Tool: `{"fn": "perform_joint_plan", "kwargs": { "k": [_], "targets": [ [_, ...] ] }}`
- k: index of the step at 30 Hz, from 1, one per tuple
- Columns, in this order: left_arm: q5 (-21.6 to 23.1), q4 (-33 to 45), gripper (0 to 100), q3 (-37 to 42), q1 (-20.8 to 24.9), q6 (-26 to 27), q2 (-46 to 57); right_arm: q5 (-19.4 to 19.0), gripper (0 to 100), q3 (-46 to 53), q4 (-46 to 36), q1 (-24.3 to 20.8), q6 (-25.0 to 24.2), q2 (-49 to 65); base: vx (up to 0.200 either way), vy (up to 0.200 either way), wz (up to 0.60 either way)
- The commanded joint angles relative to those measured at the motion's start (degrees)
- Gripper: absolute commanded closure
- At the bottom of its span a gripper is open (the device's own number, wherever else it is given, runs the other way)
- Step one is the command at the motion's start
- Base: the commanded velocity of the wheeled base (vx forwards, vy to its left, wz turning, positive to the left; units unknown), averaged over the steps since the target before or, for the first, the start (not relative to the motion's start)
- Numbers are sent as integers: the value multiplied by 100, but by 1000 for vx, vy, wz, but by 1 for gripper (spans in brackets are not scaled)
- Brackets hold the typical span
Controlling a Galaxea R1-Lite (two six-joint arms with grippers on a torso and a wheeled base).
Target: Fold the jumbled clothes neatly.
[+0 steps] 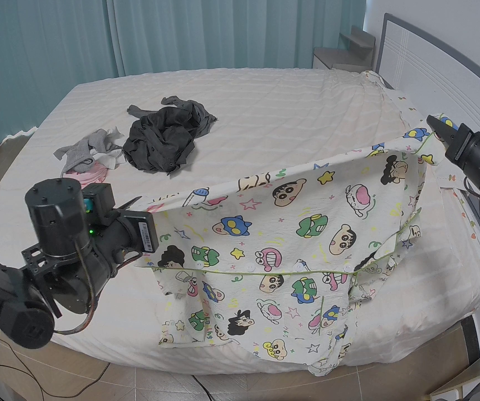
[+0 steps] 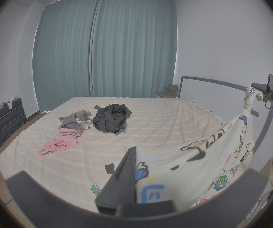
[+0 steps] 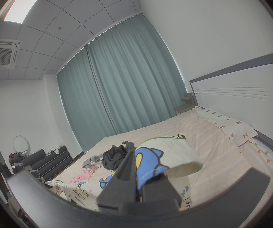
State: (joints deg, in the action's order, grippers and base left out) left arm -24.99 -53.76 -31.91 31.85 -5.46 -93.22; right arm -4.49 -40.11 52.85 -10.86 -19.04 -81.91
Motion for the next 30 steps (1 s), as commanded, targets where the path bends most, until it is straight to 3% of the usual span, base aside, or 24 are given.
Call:
{"fn": "perform_joint_plan", "kwargs": {
  "k": [1, 12, 26, 30],
  "targets": [
    [3, -3, 100, -465, -206, -8, -900, -35, 100, -199, 402, 190, 6, -932, 200, 0, 0],
    [-6, -3, 100, -1581, -294, -16, -2455, -17, 100, -577, 701, 515, -12, -2435, 200, 0, 0],
    [-41, 6, 100, -2970, -461, -245, -4037, 246, 100, -1069, 1167, 550, -29, -3920, 0, 0, 0],
    [-41, -3, 100, -3506, -645, -254, -4565, 255, 100, -1333, 1158, 497, -319, -4351, 0, 0, 0]
  ]
}}
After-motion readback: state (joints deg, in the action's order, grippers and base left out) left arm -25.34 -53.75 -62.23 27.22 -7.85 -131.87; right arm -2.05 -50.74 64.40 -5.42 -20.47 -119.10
